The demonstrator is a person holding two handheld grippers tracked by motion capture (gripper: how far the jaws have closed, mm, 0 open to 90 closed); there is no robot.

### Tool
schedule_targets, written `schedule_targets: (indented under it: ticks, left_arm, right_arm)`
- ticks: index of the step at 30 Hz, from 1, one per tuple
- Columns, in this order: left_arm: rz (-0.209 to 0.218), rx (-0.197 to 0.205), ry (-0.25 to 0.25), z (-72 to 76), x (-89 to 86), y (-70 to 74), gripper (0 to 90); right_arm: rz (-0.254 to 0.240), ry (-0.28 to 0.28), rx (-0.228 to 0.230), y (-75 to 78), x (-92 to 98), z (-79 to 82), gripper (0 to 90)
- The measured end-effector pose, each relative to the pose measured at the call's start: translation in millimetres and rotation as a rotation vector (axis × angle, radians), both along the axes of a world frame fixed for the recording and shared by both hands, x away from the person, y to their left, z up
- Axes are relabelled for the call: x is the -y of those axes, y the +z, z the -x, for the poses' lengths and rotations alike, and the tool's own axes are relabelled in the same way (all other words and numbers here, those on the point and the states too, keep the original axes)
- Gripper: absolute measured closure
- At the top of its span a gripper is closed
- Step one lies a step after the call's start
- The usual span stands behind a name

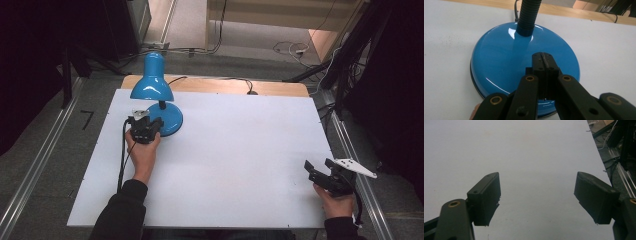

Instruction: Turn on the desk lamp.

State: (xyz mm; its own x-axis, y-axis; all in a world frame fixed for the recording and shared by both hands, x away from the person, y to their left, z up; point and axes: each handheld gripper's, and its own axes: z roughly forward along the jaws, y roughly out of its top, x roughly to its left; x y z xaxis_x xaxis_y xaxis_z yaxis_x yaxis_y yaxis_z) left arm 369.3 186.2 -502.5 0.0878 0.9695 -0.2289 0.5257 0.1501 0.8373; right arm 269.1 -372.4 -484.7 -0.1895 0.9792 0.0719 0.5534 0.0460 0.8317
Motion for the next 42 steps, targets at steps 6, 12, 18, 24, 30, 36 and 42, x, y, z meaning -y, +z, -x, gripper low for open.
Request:
schedule_targets:
  ticks: [6, 12, 18, 24, 30, 36, 42]
  left_arm:
    - [-0.024, 0.004, -0.002, 0.5, 1.0, -0.8, 90.0]
    - [-0.040, 0.005, -0.005, 1.1, 1.4, -1.0, 90.0]
    - [-0.065, 0.010, -0.003, 1.8, 4.2, -1.2, 90.0]
    - [-0.082, 0.012, -0.003, 2.4, 5.1, -1.4, 90.0]
    - [-0.100, 0.020, -0.004, 3.6, 6.3, -2.0, 90.0]
    - [-0.132, 0.022, -0.003, 4.7, 8.6, -2.1, 90.0]
    - [-0.137, 0.015, -0.012, 7.0, 8.2, -3.0, 90.0]
  right_arm:
    - [0.000, 0.000, 0.000, 0.0, 0.2, 0.2, 19.6]
    - [0.000, 0.001, 0.000, 0.1, -0.3, 0.2, 19.6]
    - [0.003, 0.001, 0.001, 0.1, -0.6, 0.2, 19.7]
    - [0.003, 0.003, 0.001, 0.0, -0.3, 0.2, 19.6]
    - [0.002, 0.001, 0.000, 0.1, -0.3, 0.5, 19.7]
    - [0.008, 0.002, 0.000, -0.1, -1.3, 0.4, 19.7]
    - [0.008, 0.001, 0.001, 0.1, -0.8, 0.5, 19.7]
